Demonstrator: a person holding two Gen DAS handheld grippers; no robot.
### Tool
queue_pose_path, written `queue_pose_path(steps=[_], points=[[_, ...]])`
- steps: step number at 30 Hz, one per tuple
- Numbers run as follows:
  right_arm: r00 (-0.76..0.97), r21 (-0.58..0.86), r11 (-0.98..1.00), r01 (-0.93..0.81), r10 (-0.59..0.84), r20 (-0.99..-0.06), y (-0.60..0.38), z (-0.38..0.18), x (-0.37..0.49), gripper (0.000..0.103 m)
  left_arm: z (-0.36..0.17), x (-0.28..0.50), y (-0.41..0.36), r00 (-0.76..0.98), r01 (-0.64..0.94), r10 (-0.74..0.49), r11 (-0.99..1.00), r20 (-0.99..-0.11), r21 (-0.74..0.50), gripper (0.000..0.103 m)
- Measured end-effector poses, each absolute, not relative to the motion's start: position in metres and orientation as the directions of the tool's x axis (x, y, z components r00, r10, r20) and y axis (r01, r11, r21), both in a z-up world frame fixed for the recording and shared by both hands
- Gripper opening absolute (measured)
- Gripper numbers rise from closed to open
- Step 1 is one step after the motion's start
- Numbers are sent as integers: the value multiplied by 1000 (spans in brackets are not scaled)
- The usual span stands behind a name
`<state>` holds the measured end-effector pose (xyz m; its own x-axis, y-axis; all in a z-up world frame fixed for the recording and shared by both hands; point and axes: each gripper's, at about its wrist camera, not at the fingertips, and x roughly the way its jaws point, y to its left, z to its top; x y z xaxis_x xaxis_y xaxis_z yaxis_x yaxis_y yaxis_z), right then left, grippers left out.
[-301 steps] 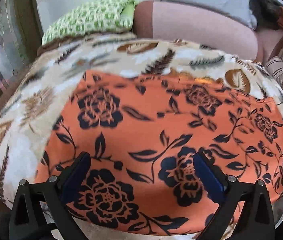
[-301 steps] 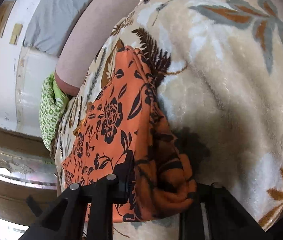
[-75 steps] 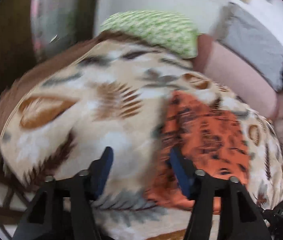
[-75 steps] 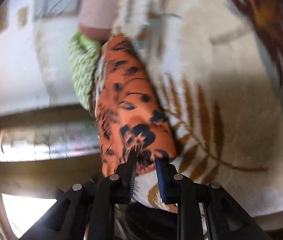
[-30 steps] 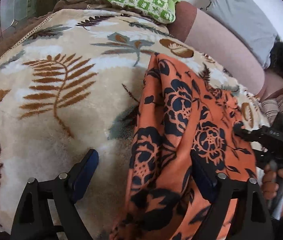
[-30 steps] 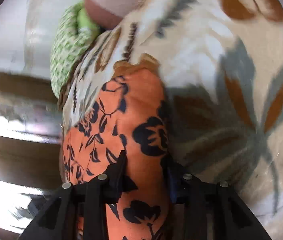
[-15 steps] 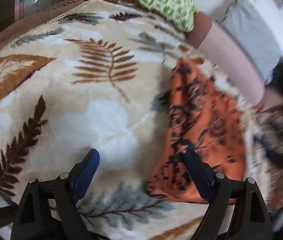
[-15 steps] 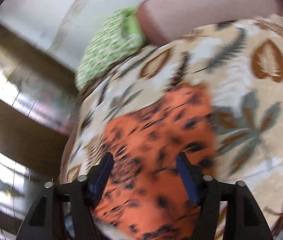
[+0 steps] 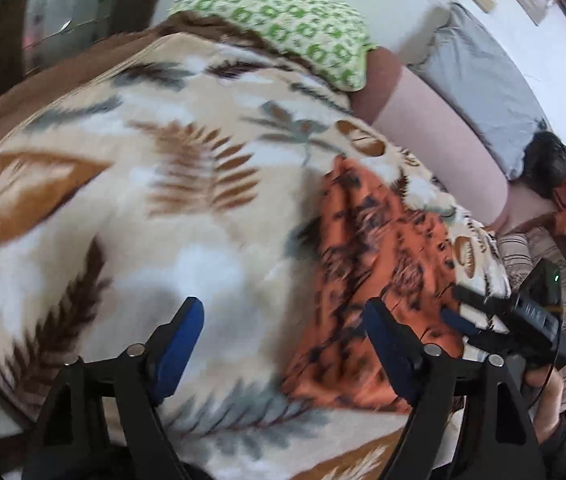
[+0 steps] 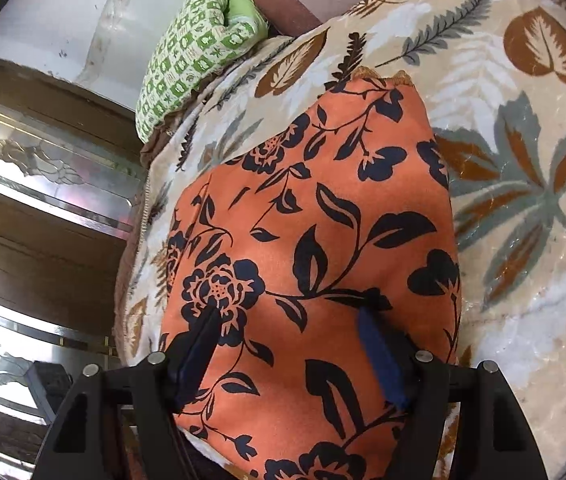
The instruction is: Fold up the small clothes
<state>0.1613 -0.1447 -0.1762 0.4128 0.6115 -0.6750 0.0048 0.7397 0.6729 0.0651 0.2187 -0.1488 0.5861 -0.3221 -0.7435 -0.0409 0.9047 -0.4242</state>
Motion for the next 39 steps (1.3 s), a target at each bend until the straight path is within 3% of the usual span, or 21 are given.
queue_pose_path(steps=[7, 10, 13, 14, 15, 16, 19, 21, 22, 27, 31, 35, 36, 38, 39], points=[[403, 628, 777, -49, 590, -699, -139, -172, 157, 75, -153, 169, 188, 431, 100, -596, 778, -677, -621, 84], [404, 652, 756, -58, 615, -677, -143, -174, 157, 75, -178, 204, 165, 306, 133, -590, 803, -747, -581, 84], [399, 688, 723, -68, 652, -645, -150, -177, 157, 75, -212, 222, 165, 222, 73, -651, 753, -726, -654, 83], [397, 703, 708, -70, 666, -632, -153, -178, 157, 75, -213, 222, 170, 247, 70, -679, 724, -691, -686, 72], [399, 722, 689, -68, 682, -613, -157, -180, 157, 75, -213, 221, 173, 254, 66, -704, 696, -663, -715, 48], [399, 733, 676, -67, 692, -602, -159, -182, 156, 75, -215, 220, 173, 223, 54, -738, 661, -636, -748, 31], [398, 762, 644, -68, 718, -571, -164, -185, 156, 75, -206, 213, 173, 276, 104, -741, 656, -612, -747, 32], [397, 774, 629, -76, 731, -555, -166, -187, 155, 75, -229, 221, 170, 238, 45, -694, 707, -680, -706, 37], [394, 781, 620, -75, 738, -548, -167, -188, 156, 75, -233, 224, 174, 241, 30, -718, 678, -653, -735, 39], [361, 796, 602, -65, 758, -544, -176, -175, 159, 75, -199, 213, 172, 285, 94, -659, 742, -696, -664, 41], [422, 817, 566, -108, 771, -478, -191, -146, 175, 75, -158, 190, 173, 366, 198, -607, 792, -706, -578, 53], [359, 909, 410, -76, 862, -359, -189, -155, 214, 76, -131, 160, 168, 394, 287, -631, 775, -668, -563, 56], [360, 913, 405, -56, 861, -360, -188, -162, 222, 76, -129, 153, 165, 391, 303, -642, 767, -660, -566, 58], [388, 855, 518, 30, 782, -487, -193, -186, 237, 76, -136, 143, 149, 363, 327, -664, 748, -654, -578, 62], [410, 845, 525, 101, 752, -517, -202, -202, 241, 71, -148, 141, 139, 348, 335, -626, 778, -698, -531, 62]])
